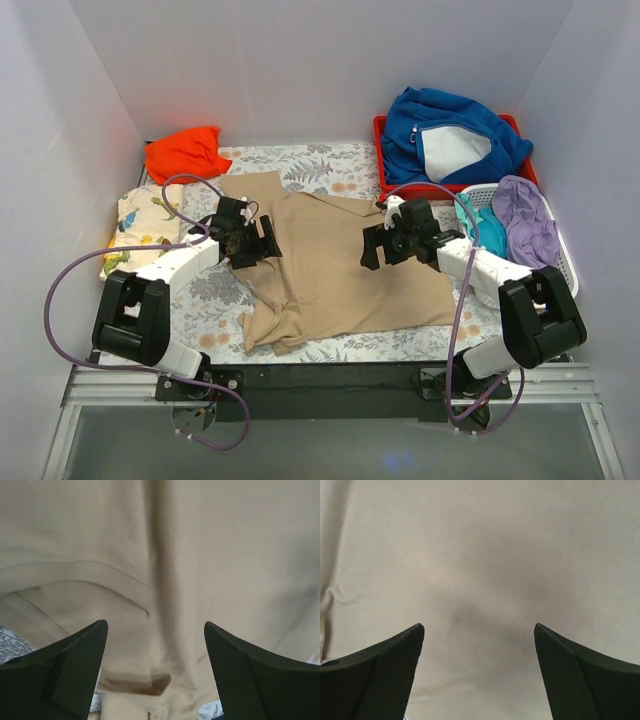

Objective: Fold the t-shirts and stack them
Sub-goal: Flatten the tshirt out

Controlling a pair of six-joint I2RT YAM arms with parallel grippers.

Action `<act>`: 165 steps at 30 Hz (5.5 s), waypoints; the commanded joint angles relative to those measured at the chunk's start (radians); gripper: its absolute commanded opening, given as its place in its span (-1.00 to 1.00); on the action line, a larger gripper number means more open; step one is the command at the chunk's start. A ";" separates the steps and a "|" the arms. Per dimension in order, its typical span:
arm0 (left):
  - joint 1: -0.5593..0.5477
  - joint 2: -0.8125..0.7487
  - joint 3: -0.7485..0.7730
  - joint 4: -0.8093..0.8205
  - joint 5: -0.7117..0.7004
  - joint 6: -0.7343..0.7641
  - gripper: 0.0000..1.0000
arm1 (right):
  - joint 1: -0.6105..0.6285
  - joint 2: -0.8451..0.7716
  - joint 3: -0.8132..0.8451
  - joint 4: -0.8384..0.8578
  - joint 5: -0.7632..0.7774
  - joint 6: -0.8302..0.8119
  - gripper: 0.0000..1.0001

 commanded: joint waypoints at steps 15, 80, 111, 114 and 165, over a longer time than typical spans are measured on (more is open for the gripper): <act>0.004 0.064 0.051 0.216 -0.168 -0.005 0.53 | 0.004 0.045 -0.053 0.041 -0.072 -0.006 0.86; 0.075 0.380 0.252 -0.037 -0.125 0.366 0.41 | 0.022 -0.078 -0.088 -0.365 0.305 0.173 0.90; 0.079 0.291 0.609 -0.087 -0.057 0.314 0.38 | 0.076 -0.152 0.262 -0.332 0.430 0.094 0.97; 0.078 0.224 0.531 -0.106 0.151 0.256 0.37 | 0.078 -0.121 0.254 -0.329 0.269 0.092 0.94; -0.111 -0.046 0.302 -0.746 -0.292 -0.022 0.15 | 0.579 0.028 -0.005 -0.353 0.069 0.318 0.91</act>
